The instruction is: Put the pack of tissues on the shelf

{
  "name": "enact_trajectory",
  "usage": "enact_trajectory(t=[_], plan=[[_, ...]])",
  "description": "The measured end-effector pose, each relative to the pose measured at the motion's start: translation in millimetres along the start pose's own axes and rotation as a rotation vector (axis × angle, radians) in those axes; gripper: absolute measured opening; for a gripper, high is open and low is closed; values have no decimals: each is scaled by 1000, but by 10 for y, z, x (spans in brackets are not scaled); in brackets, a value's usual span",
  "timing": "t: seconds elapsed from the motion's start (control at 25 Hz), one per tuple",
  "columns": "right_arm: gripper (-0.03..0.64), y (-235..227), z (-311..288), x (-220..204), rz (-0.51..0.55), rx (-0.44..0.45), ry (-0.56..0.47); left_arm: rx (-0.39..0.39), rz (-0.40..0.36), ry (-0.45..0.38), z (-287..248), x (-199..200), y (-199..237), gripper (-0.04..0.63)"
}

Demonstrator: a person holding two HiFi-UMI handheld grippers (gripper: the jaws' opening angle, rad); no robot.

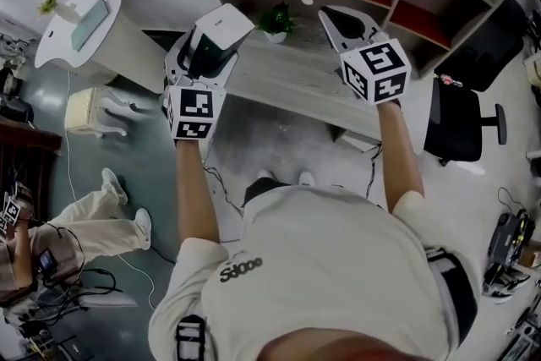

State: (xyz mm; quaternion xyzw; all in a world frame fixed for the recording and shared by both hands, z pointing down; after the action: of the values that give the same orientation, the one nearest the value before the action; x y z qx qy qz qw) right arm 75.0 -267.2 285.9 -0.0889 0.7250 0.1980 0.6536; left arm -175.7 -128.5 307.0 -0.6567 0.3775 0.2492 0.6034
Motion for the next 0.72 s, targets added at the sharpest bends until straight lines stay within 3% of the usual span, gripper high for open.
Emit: enact_trajectory(t=[0.52, 0.72], plan=[[2, -362, -598, -89, 34, 20, -8, -58, -25, -45, -992, -185, 321, 400], [2, -605, -961, -87, 18, -23, 3, -82, -53, -66, -1569, -244, 561, 400]])
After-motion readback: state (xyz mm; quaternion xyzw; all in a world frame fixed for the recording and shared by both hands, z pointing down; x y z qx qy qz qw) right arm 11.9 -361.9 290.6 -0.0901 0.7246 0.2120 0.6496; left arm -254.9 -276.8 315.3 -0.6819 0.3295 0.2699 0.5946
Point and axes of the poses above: the fingertips, and each gripper's own axes: z backward along the fingers, y to its left, x out of its top, the point moved 9 cm from there along z, backward along the fingers, and after that the axes turned 7 degrees about x, right-handed, at the moved point
